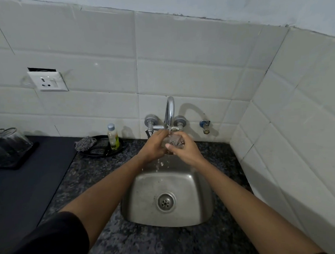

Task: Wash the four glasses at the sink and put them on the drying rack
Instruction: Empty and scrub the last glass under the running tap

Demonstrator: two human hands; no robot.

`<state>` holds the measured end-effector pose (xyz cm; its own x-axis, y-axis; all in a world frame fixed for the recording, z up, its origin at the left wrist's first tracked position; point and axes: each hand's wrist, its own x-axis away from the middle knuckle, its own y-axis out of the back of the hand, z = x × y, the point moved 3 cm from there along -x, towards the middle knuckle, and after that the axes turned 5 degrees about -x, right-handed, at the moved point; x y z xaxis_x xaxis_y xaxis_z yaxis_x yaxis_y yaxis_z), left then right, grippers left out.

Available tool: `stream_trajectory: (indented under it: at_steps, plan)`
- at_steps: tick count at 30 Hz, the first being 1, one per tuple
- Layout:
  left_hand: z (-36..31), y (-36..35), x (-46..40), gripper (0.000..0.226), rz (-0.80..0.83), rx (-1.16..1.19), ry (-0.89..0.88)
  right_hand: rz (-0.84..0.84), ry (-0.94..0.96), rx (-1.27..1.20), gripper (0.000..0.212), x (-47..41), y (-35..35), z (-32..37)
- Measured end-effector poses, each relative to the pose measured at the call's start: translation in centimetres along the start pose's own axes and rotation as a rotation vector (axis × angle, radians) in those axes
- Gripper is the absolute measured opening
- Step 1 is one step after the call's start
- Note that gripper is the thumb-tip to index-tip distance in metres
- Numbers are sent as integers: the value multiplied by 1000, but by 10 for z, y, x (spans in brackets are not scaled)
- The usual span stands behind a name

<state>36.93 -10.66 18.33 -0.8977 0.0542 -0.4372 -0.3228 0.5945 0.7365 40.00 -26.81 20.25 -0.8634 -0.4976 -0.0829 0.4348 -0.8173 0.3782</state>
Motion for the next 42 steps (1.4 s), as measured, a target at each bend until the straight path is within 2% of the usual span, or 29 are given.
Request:
stream_trajectory:
  at_steps: [2,5,7,11,12,15,17,21,23,26,29,32,34,38,40,42]
  plan:
    - [-1,-1,1,49,-13,3,12,27,-130,-92,51,-2,-1,0]
    - [2,-4,1,59,-32,5,90,3,113,182,57,-1,2,7]
    - [3,-3,0,68,-39,2,139,8,193,218,61,0,2,6]
    - [6,-2,-3,57,-84,-13,155,-10,-44,-33,58,-1,1,5]
    - [7,-3,-4,55,-85,0,163,-20,-41,-13,58,-1,1,5]
    - [7,-5,-2,64,-87,23,180,-18,176,206,57,1,2,10]
    - [9,-5,-2,72,-69,37,197,11,228,219,61,1,2,9]
    - [12,-7,-3,62,-48,49,233,2,69,72,58,4,1,7]
    - [9,-8,0,54,-60,102,263,4,145,186,61,5,0,9]
    - [5,-11,6,58,-50,323,384,47,286,340,66,7,0,15]
    - [12,-17,10,61,104,570,534,19,312,353,71,6,4,16]
    - [10,-21,16,40,236,896,641,7,331,361,75,7,6,14]
    - [7,-21,20,34,211,1101,713,23,352,372,75,7,6,13]
    - [14,-23,22,55,108,1467,841,59,365,380,75,4,3,11]
    - [20,-27,21,48,26,1523,913,58,355,372,75,1,0,9]
    - [27,-33,18,40,-13,1449,958,61,328,371,78,-2,-2,8]
